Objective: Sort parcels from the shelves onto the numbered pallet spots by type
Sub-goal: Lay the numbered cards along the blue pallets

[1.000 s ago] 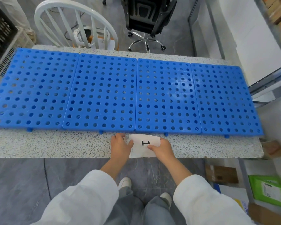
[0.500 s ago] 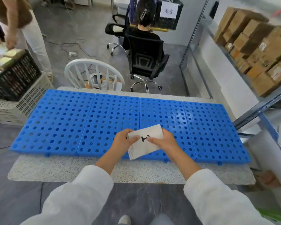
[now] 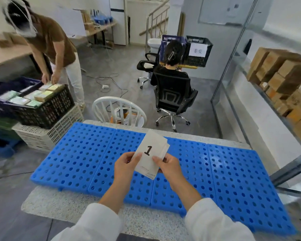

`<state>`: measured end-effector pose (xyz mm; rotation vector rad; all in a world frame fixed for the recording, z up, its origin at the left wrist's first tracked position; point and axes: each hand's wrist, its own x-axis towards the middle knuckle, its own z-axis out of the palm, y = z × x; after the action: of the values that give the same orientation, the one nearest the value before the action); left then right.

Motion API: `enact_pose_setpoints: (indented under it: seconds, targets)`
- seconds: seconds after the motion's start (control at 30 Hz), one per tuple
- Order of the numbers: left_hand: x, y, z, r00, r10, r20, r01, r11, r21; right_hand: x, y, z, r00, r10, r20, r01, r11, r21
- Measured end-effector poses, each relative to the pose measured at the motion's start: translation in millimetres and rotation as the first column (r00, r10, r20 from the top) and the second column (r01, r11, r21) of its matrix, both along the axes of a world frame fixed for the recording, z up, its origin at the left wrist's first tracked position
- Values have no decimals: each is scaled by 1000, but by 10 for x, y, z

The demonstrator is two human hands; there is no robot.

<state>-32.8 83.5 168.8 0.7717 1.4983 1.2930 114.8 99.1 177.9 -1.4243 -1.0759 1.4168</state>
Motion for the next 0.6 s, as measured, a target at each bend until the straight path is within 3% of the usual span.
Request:
enact_pose_setpoints:
  seconds: [0.27, 0.4, 0.6]
  targets:
    - [-330, -46, 17, 968, 138, -208, -128, 990, 59, -194, 189, -108, 987, 124, -101, -126, 992, -17]
    - [-363, -57, -27, 971, 173, -166, -169, 985, 39, -308, 213, -197, 988, 113, -104, -120, 991, -58]
    - [-734, 69, -103, 991, 81, -105, -82, 997, -7, -522, 365, -249, 991, 114, -66, -118, 991, -58]
